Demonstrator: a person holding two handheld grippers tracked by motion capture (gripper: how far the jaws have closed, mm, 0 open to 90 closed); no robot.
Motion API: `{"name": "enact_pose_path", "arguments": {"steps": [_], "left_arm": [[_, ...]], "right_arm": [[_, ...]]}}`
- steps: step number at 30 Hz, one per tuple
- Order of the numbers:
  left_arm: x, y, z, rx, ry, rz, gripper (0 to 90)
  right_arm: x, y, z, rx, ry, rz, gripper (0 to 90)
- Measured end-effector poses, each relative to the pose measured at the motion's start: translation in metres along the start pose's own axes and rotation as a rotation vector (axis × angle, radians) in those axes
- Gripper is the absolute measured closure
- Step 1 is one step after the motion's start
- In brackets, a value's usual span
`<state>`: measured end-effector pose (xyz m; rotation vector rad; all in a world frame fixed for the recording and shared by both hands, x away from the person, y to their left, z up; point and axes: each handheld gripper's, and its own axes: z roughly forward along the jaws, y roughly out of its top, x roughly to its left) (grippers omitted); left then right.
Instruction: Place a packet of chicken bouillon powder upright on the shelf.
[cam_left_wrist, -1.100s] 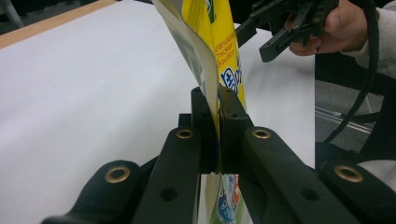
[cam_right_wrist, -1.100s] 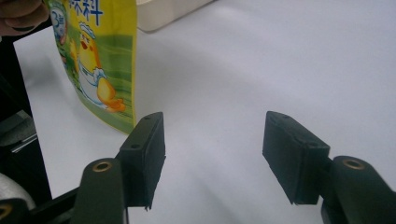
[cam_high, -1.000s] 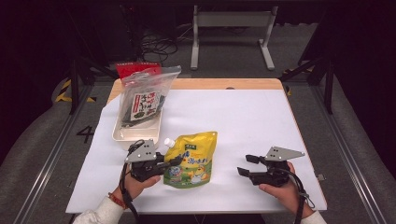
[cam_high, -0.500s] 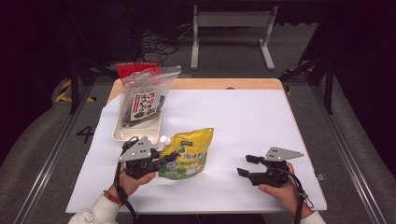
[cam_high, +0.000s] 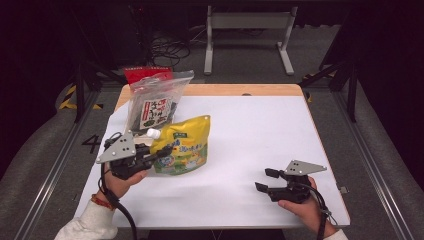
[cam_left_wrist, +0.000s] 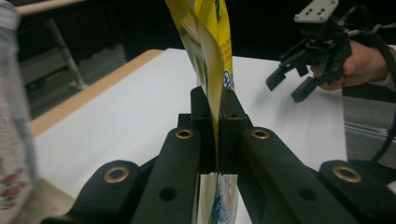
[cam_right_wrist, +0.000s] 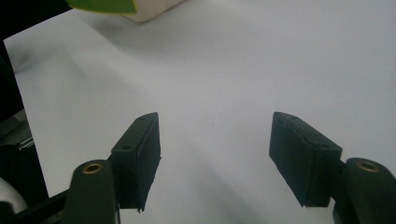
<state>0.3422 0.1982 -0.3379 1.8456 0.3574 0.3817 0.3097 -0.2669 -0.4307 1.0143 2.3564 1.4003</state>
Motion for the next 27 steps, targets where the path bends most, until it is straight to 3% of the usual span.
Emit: {"name": "enact_pose_path", "arguments": {"steps": [7,8,13,24,27], "left_arm": [[0.023,0.008,-0.020,-0.019,0.072,0.007,88.0],[0.032,0.010,-0.026,-0.017,0.090,0.011,88.0],[0.050,0.010,-0.029,-0.007,0.131,0.011,87.9],[0.084,-0.005,-0.035,0.014,0.123,-0.009,87.8],[0.089,-0.010,-0.037,0.045,0.146,-0.011,87.7]], "right_arm": [[-0.001,-0.001,0.003,0.008,0.003,0.006,33.1],[-0.002,-0.001,0.005,0.013,0.010,0.010,32.9],[-0.002,-0.002,0.009,0.026,0.018,0.010,32.4],[-0.004,-0.004,0.012,0.037,0.032,0.027,32.2],[-0.005,-0.005,0.012,0.039,0.032,0.029,32.0]]}}
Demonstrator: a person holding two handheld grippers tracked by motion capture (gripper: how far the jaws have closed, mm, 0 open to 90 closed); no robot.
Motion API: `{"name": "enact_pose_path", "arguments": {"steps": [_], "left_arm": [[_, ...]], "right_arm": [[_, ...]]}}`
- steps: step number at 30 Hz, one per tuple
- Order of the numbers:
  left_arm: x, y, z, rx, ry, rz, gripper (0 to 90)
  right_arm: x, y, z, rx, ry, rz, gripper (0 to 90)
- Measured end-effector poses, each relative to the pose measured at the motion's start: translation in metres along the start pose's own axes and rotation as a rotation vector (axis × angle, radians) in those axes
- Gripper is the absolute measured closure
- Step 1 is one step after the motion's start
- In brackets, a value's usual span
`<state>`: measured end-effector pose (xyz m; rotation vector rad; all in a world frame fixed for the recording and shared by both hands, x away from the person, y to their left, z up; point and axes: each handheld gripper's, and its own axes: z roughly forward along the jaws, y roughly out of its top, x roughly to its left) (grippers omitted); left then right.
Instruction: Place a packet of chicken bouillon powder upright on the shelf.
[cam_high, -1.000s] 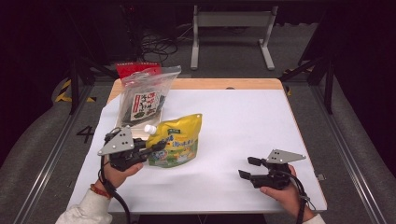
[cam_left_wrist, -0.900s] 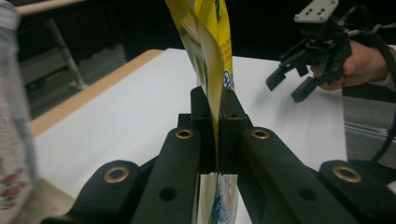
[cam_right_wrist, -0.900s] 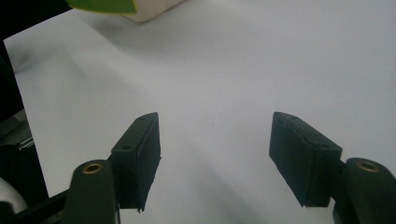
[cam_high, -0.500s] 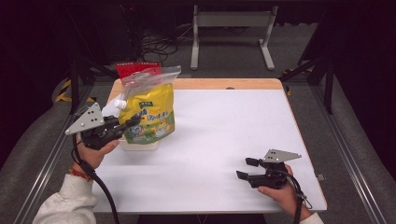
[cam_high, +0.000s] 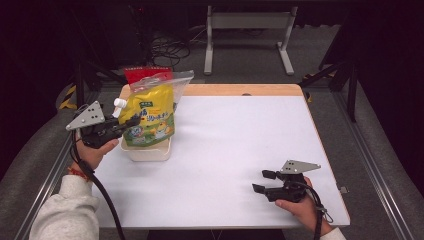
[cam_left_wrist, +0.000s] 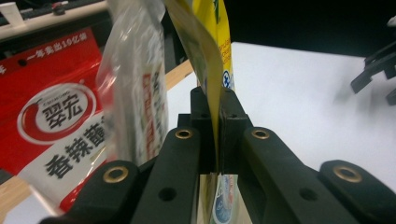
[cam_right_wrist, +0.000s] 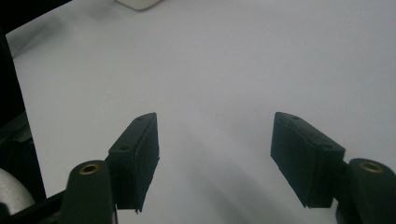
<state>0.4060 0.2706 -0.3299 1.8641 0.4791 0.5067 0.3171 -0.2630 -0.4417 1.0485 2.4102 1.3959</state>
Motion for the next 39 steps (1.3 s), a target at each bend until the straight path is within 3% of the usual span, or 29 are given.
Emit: {"name": "enact_pose_path", "arguments": {"steps": [4,8,12,17,22,24,30,39], "left_arm": [[0.004,-0.006,-0.001,0.014,0.011,-0.022,87.7],[0.009,-0.016,-0.004,0.003,-0.010,-0.050,87.6],[0.012,-0.018,-0.007,-0.007,-0.018,-0.054,87.6],[0.011,-0.017,-0.008,-0.013,-0.066,-0.041,87.4],[0.012,-0.019,-0.003,0.043,-0.058,-0.042,87.4],[0.012,-0.022,0.002,0.084,-0.031,-0.035,87.3],[0.014,-0.031,0.005,0.084,-0.031,-0.058,87.1],[0.013,-0.046,0.009,0.111,0.022,-0.096,87.1]], "right_arm": [[0.000,0.000,0.000,0.001,0.000,0.004,31.9],[0.000,-0.001,0.000,0.003,0.000,0.008,31.8],[0.000,-0.001,0.001,0.006,0.001,0.005,31.5],[-0.001,-0.001,0.003,0.016,0.004,0.005,31.0],[-0.001,-0.002,0.003,0.023,0.006,0.005,30.5],[0.000,-0.002,0.004,0.024,0.008,0.004,29.8],[0.000,-0.001,0.003,0.023,0.011,0.005,29.7],[0.004,0.001,0.002,0.015,0.011,-0.008,29.3]]}}
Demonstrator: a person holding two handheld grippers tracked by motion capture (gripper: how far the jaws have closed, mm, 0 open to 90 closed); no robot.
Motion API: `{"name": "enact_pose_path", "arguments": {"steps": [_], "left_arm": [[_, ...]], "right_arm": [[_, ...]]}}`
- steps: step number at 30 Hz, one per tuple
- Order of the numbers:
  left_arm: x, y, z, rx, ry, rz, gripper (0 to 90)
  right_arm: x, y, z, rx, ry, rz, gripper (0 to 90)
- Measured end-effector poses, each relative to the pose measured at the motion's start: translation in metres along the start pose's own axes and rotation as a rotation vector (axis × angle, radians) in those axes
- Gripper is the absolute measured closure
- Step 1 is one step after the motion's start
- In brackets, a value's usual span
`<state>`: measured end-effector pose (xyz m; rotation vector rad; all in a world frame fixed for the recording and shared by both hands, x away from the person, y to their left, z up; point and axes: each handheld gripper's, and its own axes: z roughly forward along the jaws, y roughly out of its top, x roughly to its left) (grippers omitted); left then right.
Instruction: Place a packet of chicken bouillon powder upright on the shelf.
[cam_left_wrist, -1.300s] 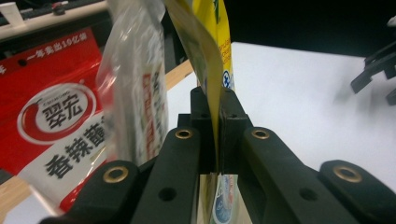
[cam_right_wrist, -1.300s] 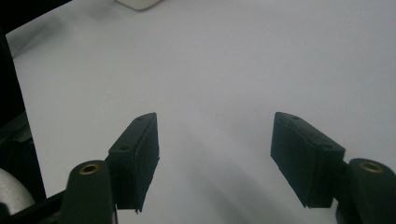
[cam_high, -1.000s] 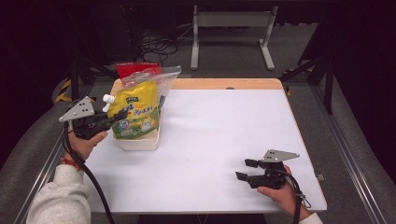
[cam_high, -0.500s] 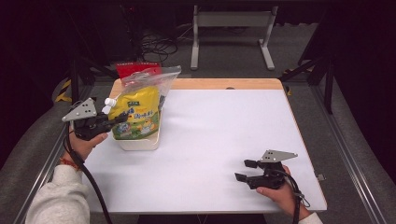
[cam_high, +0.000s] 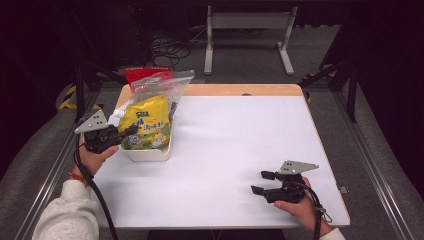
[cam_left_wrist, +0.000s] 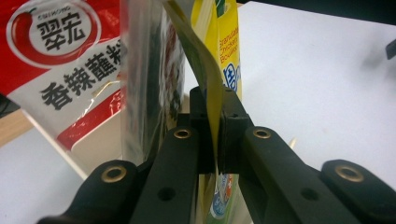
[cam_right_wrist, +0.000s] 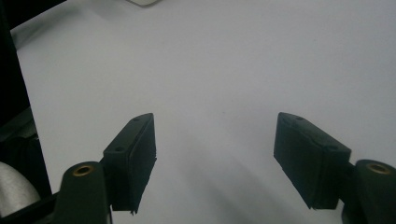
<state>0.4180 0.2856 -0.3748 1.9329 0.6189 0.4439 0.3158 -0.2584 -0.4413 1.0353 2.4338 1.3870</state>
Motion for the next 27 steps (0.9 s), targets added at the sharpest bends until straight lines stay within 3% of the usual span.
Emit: {"name": "enact_pose_path", "arguments": {"steps": [6,12,27], "left_arm": [[-0.002,-0.003,0.002,0.018,0.040,-0.001,86.6],[-0.003,-0.008,0.001,0.003,0.052,-0.019,86.4],[0.001,-0.027,0.001,-0.029,0.046,-0.080,86.7]], "right_arm": [[0.004,0.002,0.001,0.001,0.009,-0.019,29.1],[0.001,0.002,0.001,0.004,0.005,-0.010,29.1],[0.001,0.002,0.002,0.003,0.003,-0.012,29.1]]}}
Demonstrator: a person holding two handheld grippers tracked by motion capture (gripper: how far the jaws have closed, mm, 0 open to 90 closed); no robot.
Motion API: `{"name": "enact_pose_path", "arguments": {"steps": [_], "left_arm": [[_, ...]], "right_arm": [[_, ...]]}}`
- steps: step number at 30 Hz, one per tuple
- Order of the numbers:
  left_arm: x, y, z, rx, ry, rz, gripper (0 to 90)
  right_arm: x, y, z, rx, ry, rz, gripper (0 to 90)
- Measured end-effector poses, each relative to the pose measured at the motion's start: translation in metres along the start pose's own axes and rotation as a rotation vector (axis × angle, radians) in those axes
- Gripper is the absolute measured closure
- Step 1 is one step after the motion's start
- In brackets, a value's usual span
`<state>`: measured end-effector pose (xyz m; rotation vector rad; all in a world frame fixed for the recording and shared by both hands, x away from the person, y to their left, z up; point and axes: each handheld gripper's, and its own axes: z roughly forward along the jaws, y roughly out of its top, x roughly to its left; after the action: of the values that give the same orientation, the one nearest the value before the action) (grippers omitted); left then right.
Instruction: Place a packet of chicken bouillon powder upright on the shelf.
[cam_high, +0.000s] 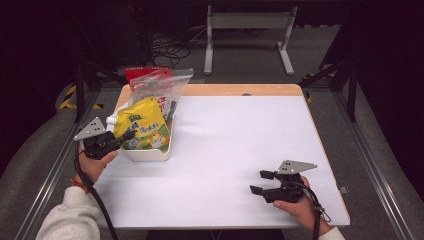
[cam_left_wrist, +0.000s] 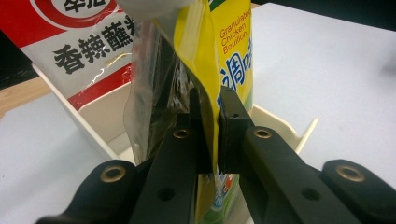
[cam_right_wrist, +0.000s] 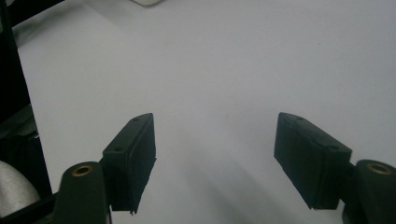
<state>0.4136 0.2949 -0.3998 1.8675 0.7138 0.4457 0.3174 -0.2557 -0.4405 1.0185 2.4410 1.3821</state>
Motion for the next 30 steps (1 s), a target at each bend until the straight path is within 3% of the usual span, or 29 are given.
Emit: {"name": "enact_pose_path", "arguments": {"steps": [6,10,17,19,23,26,27,30], "left_arm": [[-0.001,-0.002,0.000,-0.010,0.008,-0.007,86.2],[-0.002,-0.003,-0.002,-0.043,0.022,-0.039,79.2],[-0.007,0.000,-0.009,-0.073,0.044,-0.025,73.5],[-0.011,0.002,-0.017,-0.099,0.094,-0.025,65.4],[-0.017,0.004,-0.025,-0.119,0.139,-0.028,59.0],[-0.028,0.003,-0.034,-0.129,0.217,-0.041,52.0],[-0.032,0.003,-0.037,-0.131,0.241,-0.041,44.4],[-0.043,0.001,-0.044,-0.135,0.274,-0.037,36.3]], "right_arm": [[0.000,0.000,-0.001,-0.002,-0.001,0.001,29.0],[-0.001,0.000,-0.001,-0.005,-0.003,0.001,28.9],[-0.002,0.000,-0.002,-0.003,-0.019,0.002,30.6],[-0.002,0.001,-0.003,-0.007,-0.024,-0.001,30.6],[-0.001,0.002,-0.005,-0.014,-0.028,-0.005,30.5],[-0.001,0.002,-0.006,-0.015,-0.047,-0.009,30.8],[-0.001,0.002,-0.006,-0.016,-0.053,-0.013,30.8],[0.000,0.004,-0.008,-0.022,-0.070,-0.025,30.7]]}}
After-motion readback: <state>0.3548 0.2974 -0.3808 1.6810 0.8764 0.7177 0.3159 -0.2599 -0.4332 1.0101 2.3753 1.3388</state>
